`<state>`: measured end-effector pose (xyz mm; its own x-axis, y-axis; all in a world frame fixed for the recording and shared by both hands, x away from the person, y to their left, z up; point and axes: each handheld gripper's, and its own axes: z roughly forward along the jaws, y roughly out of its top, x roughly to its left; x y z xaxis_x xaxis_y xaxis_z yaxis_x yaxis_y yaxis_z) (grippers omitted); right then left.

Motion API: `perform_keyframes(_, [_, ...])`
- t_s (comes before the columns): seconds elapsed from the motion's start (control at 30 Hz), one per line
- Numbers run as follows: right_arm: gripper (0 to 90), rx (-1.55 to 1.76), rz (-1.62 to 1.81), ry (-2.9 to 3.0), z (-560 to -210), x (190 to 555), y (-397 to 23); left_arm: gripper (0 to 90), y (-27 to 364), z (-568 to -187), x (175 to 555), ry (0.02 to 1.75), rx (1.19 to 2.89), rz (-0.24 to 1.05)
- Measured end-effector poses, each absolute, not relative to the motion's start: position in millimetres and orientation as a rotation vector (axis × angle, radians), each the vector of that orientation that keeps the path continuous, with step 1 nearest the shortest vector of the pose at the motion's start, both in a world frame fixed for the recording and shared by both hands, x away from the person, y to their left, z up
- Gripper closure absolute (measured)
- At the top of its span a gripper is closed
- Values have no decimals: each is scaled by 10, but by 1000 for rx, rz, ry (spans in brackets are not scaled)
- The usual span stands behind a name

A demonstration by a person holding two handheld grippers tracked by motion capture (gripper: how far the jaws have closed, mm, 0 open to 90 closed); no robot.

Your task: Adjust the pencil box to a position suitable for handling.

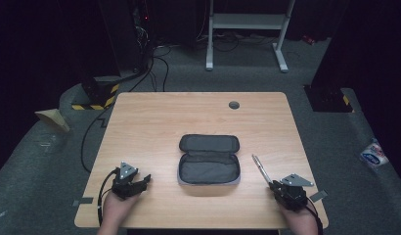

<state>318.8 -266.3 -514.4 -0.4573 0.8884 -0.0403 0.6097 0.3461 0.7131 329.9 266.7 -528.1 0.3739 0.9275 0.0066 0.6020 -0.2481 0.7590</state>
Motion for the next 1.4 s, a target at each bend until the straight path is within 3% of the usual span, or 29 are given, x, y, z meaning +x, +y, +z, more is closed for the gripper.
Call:
perform_keyframes(0.1, [720, 1289, 887, 2193, -5131, 3153, -2649, 397, 2667, -5281, 3300, 1318, 1957, 614])
perform_keyframes(0.13, [641, 1280, 912, 2184, -5094, 3166, -2620, 398, 2667, -5281, 3302, 1318, 1957, 614])
perform_keyframes(0.17, [641, 1280, 912, 2184, -5094, 3166, -2620, 398, 2667, -5281, 3302, 1318, 1957, 614])
perform_keyframes(0.2, [583, 1272, 921, 2159, -5049, 3215, -2573, 398, 2667, -5282, 3302, 1318, 1956, 614])
perform_keyframes(0.37, [551, 1290, 923, 2157, -4979, 3372, -2494, 398, 2667, -5282, 3302, 1318, 1957, 614])
perform_keyframes(0.7, [622, 1347, 842, 2254, -5053, 3756, -2361, 397, 2667, -5281, 3300, 1318, 1957, 614])
perform_keyframes(1.4, [776, 1344, 793, 2274, -5088, 3819, -2325, 397, 2665, -5282, 3300, 1318, 1958, 615])
